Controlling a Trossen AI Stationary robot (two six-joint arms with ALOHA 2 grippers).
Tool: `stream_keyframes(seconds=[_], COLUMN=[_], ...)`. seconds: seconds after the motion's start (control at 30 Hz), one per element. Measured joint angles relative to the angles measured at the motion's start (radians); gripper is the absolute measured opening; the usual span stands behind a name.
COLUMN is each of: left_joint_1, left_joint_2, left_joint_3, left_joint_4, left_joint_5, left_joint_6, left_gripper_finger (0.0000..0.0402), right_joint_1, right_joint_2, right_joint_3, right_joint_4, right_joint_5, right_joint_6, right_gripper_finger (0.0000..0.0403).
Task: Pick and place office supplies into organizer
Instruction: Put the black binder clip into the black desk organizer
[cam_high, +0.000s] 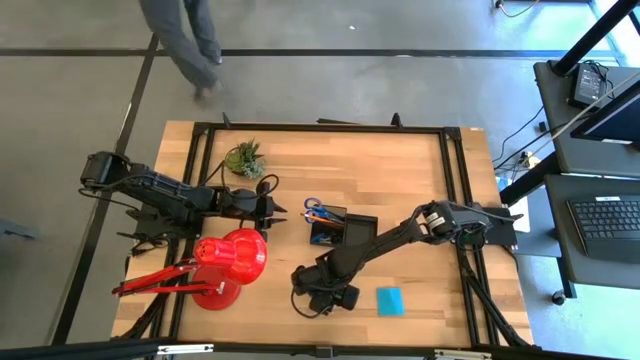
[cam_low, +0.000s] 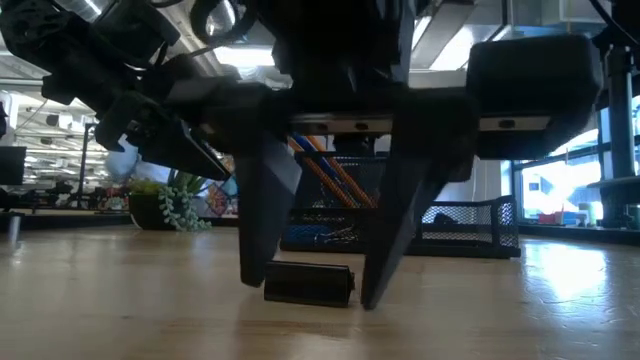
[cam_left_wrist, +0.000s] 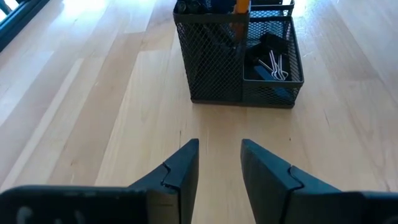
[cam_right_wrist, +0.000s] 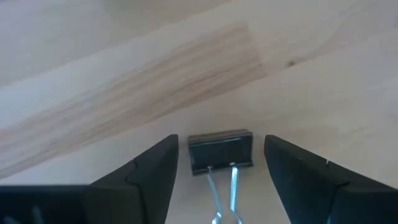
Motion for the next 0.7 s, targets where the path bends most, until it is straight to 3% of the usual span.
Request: stream_keyframes(seconds=[0.7], left_joint_1=[0.000], left_joint_2=[0.000], left_joint_3=[0.000], left_joint_4=[-0.021], left_joint_5=[0.000], left_joint_6=[0.000], left_gripper_finger=[0.0113], right_joint_1=[-0.005], right_joint_2=[0.011], right_joint_3=[0.002], right_joint_4=[0.005], right_joint_5=[-0.002], right_joint_6=[0.064], right_gripper_finger=[0.0240])
